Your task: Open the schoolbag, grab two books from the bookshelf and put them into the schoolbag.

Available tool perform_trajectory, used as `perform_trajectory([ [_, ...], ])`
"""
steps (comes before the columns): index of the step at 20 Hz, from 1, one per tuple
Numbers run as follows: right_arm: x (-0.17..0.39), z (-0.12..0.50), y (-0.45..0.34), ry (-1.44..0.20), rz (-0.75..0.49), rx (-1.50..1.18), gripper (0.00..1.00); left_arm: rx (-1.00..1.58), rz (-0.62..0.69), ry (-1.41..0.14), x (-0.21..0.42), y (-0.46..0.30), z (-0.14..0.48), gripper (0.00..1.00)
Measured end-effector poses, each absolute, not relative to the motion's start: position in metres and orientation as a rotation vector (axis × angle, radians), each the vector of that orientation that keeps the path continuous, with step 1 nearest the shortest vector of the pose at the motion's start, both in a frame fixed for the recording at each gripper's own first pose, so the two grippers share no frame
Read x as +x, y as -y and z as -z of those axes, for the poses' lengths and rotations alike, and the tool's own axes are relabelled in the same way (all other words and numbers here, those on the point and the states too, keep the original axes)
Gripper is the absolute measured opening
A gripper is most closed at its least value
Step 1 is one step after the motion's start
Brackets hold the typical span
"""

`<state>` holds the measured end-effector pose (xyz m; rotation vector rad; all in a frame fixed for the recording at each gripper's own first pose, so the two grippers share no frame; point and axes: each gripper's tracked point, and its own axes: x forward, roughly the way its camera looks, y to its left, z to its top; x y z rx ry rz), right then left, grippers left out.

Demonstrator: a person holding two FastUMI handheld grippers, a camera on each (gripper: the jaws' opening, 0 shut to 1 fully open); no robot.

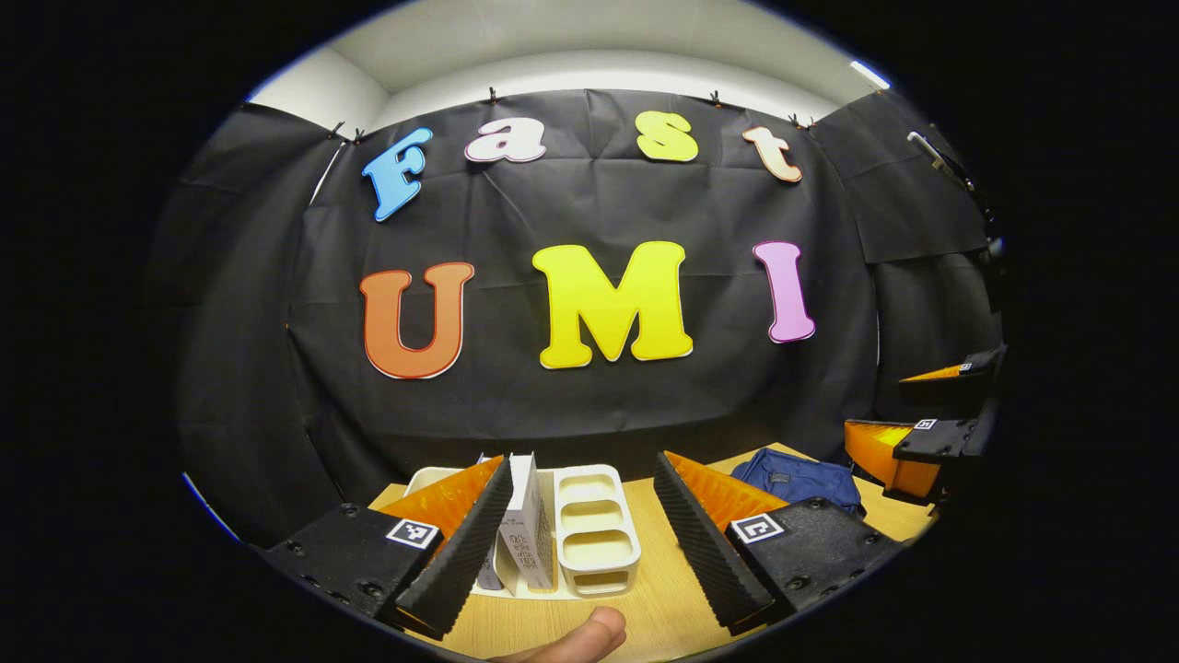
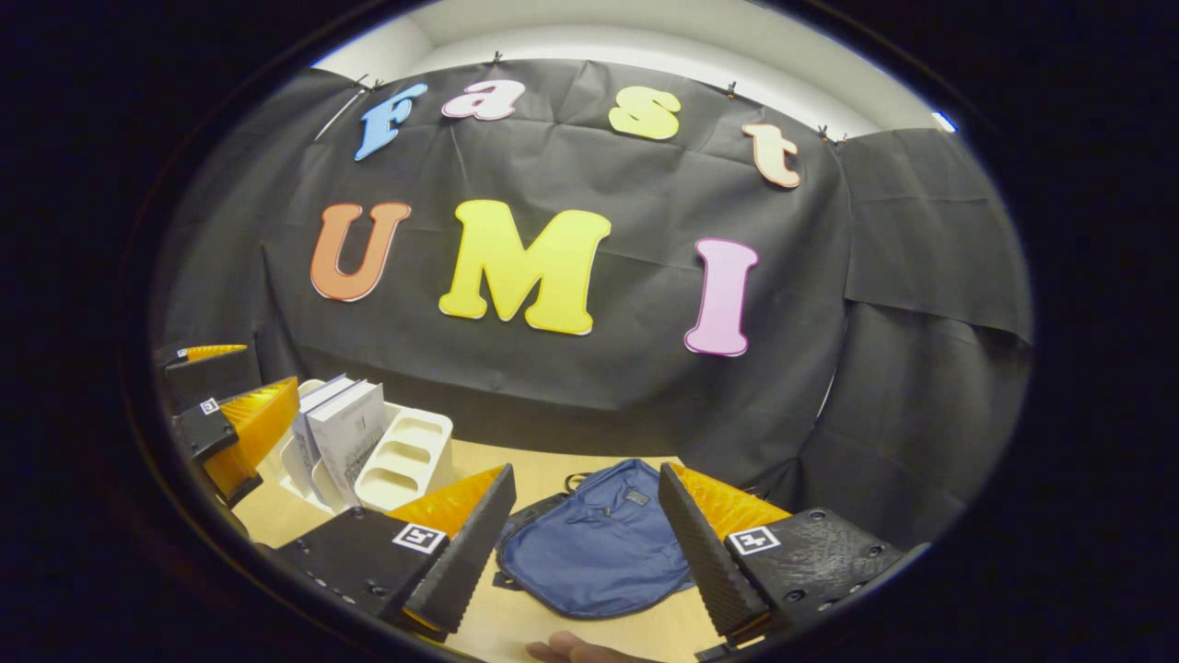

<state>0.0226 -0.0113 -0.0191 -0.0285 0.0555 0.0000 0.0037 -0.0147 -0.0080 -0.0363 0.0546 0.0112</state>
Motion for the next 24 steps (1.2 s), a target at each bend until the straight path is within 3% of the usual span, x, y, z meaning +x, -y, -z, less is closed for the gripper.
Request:
perform_trajectory([
  [12, 0.028, 0.046, 0.024, -0.091, -0.046, -0.074, 0.95, -0.031, -0.033, -0.052, -0.004, 0.034, 0.004, 0.99],
  [24, 0.06, 0.212, -0.009, -0.356, -0.14, -0.341, 0.95, -0.034, -0.086, -0.093, -0.023, 0.027, 0.024, 0.99],
])
